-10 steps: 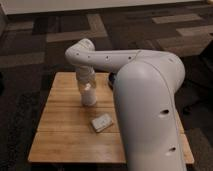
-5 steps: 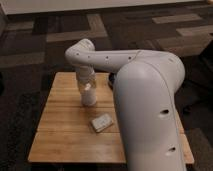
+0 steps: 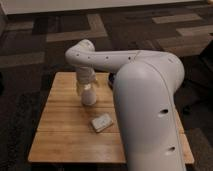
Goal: Place the ceramic cup over the eraser
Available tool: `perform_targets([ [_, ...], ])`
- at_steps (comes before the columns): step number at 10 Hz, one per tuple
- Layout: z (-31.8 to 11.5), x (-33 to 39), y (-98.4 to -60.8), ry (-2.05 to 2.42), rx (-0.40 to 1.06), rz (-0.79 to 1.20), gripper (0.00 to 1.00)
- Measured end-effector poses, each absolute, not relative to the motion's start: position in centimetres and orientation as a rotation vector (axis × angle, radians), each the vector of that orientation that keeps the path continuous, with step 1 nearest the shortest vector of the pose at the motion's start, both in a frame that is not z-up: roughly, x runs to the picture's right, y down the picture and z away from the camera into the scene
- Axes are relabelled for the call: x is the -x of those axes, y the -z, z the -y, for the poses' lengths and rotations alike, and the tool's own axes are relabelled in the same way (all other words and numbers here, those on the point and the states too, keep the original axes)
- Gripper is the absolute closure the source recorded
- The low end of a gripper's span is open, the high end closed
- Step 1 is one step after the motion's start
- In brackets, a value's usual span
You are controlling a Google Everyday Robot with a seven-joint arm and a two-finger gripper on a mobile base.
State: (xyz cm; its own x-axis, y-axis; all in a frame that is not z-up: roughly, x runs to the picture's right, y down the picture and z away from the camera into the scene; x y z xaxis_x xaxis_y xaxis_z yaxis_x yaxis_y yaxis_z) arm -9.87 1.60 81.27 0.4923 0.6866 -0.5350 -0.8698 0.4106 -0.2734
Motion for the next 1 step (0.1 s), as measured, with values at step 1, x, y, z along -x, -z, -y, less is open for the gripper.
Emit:
perform_targets([
  [1,-1.57,9.87,-81.27,-1.008,0.565,-0.367,0.20],
])
